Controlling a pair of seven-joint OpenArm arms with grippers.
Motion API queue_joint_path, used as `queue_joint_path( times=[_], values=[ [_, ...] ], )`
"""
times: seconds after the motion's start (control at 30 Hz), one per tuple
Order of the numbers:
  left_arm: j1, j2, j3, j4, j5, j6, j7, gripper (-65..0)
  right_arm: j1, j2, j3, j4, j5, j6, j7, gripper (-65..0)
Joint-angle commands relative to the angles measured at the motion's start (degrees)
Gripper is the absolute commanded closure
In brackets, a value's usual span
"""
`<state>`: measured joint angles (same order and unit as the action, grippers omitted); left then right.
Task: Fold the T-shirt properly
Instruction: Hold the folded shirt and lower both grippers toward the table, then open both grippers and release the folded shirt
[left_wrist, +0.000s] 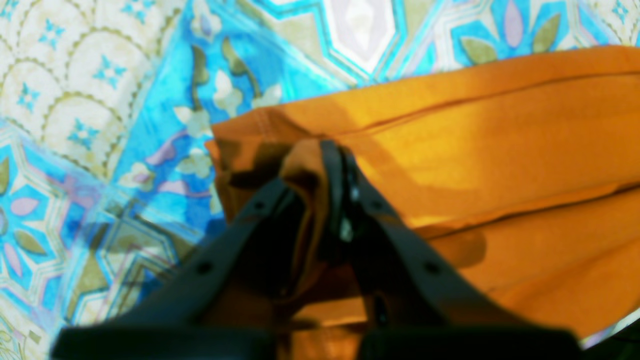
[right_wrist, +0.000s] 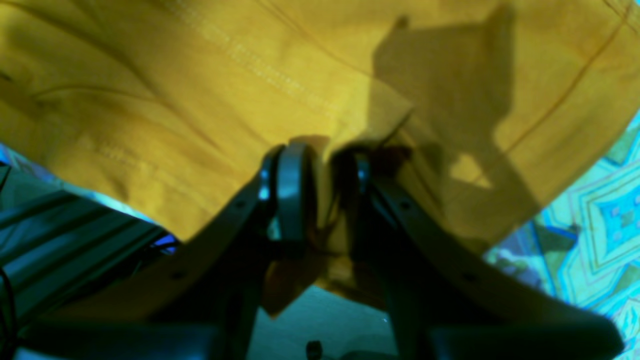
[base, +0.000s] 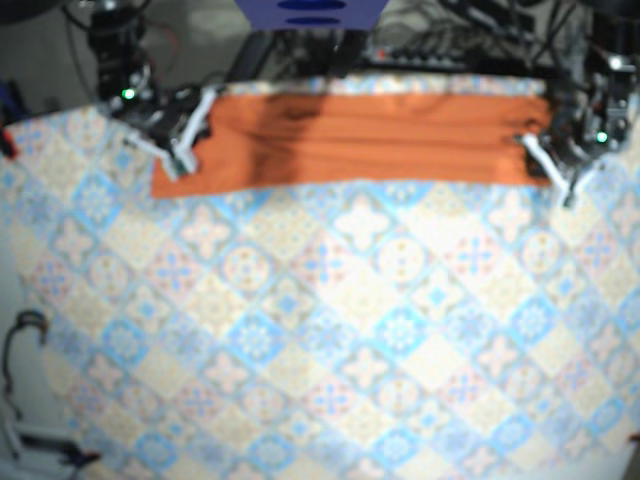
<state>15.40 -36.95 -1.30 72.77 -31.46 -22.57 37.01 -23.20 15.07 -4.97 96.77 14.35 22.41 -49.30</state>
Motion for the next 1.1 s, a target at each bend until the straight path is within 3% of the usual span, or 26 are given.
queue_joint_path(
  times=[0.0, 0.53, 0.93, 1.07],
  values=[
    [0.3, -1.0, -0.3, 0.2, 0.9, 0.2, 1.8, 0.0, 0.0, 0.4, 0.3, 0.8, 0.4, 0.2, 0.6, -13.3],
    [0.0, -2.2, -0.4, 0.2, 0.9, 0.2, 1.7, 0.0, 0.0, 0.4, 0.3, 0.8, 0.4, 0.2, 0.6, -14.7],
    [0.3, -2.2, -3.2, 0.2, 0.9, 0.2, 1.6, -22.5, 0.0, 0.4, 0.1, 0.8, 0.4, 0.2, 0.3, -27.4],
    [0.3, -2.2, -3.7, 0.2, 0.9, 0.2, 1.6, -27.0, 0.0, 0.4, -0.1, 0.8, 0.4, 0.2, 0.3, -29.8]
  ],
)
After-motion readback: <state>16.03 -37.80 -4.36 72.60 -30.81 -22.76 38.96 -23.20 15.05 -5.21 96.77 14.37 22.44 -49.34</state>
